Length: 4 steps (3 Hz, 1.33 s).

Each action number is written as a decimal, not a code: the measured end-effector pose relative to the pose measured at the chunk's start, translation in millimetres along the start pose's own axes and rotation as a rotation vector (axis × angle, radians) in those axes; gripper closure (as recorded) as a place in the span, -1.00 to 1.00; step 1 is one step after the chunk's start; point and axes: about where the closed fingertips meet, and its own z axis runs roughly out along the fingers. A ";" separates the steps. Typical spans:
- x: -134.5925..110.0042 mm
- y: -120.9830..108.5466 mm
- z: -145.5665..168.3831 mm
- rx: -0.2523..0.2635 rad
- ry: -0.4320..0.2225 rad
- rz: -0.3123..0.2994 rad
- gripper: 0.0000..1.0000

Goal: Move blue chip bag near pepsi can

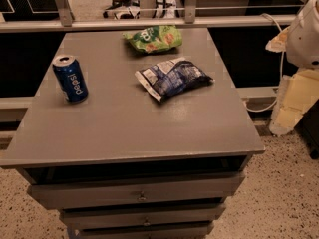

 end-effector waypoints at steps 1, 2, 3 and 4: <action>0.0 0.0 0.0 0.000 0.000 0.000 -1.00; -0.7 -8.8 3.5 -0.003 -0.139 0.047 -1.00; 1.1 -30.0 11.0 0.044 -0.338 0.109 -1.00; -2.5 -72.7 23.1 0.175 -0.505 0.181 -1.00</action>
Offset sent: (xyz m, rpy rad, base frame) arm 0.0194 -0.0033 0.0057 0.3068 -0.0498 -0.0239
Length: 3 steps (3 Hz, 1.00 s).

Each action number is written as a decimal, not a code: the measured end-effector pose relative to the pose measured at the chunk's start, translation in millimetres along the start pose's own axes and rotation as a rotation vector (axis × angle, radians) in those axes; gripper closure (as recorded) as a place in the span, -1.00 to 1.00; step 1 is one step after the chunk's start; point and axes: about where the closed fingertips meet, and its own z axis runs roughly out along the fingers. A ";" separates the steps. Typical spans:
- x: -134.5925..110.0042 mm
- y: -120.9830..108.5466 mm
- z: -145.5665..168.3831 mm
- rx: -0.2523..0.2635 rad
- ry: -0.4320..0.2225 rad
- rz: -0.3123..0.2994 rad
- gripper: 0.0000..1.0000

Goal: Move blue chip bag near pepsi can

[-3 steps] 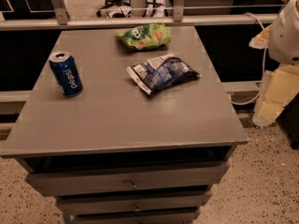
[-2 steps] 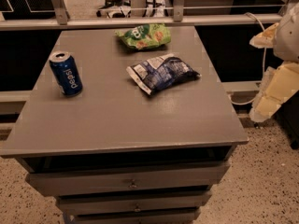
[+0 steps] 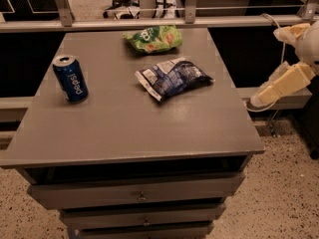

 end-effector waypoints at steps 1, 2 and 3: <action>-1.0 -25.1 10.8 0.088 -0.054 0.037 -1.00; 4.7 -43.6 30.5 0.109 -0.064 0.120 -1.00; 5.7 -44.1 31.8 0.114 -0.067 0.123 -1.00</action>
Offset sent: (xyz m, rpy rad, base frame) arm 0.0785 -0.0179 -0.0255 0.1551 -0.0112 -0.2166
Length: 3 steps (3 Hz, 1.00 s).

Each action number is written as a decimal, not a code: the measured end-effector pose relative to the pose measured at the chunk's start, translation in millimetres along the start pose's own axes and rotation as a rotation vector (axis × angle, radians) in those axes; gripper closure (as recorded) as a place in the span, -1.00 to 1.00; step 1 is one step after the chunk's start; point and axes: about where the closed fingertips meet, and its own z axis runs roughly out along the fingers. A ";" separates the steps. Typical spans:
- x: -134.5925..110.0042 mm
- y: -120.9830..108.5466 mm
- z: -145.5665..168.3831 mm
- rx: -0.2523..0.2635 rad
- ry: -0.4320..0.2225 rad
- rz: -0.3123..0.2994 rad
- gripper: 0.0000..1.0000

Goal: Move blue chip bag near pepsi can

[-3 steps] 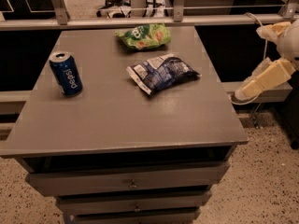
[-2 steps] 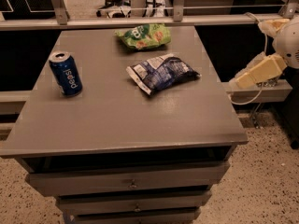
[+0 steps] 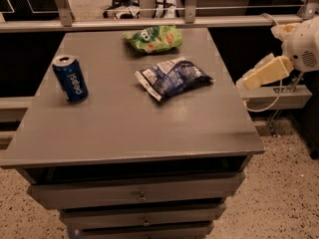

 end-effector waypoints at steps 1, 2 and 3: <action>11.1 -5.0 12.3 0.047 -0.031 0.031 -1.00; 12.5 -17.5 46.9 0.032 -0.090 0.007 -1.00; 8.7 -17.0 64.4 -0.024 -0.109 -0.017 -1.00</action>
Offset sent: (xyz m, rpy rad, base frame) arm 0.0633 0.0005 -0.0454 0.0842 -0.1172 0.0125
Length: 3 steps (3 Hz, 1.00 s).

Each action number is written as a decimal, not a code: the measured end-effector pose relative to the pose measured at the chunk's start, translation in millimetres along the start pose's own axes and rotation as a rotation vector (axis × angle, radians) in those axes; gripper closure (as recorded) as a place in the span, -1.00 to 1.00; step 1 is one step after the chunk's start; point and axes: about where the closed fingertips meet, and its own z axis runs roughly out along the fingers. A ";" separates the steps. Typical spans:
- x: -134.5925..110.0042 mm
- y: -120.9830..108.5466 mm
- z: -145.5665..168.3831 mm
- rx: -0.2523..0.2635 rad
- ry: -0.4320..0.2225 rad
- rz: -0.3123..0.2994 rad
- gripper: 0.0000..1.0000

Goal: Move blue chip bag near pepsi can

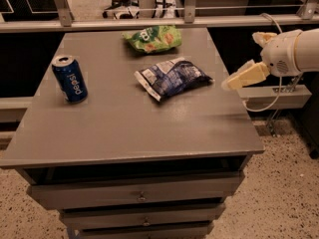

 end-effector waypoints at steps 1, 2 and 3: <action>-7.7 19.3 30.5 -0.096 -0.035 -0.018 -1.00; -10.2 31.9 47.1 -0.135 -0.047 -0.023 -1.00; -6.2 35.9 67.9 -0.144 -0.049 -0.011 -1.00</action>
Offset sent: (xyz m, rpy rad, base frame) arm 0.0097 0.0678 -0.0360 0.0532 0.0490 0.1712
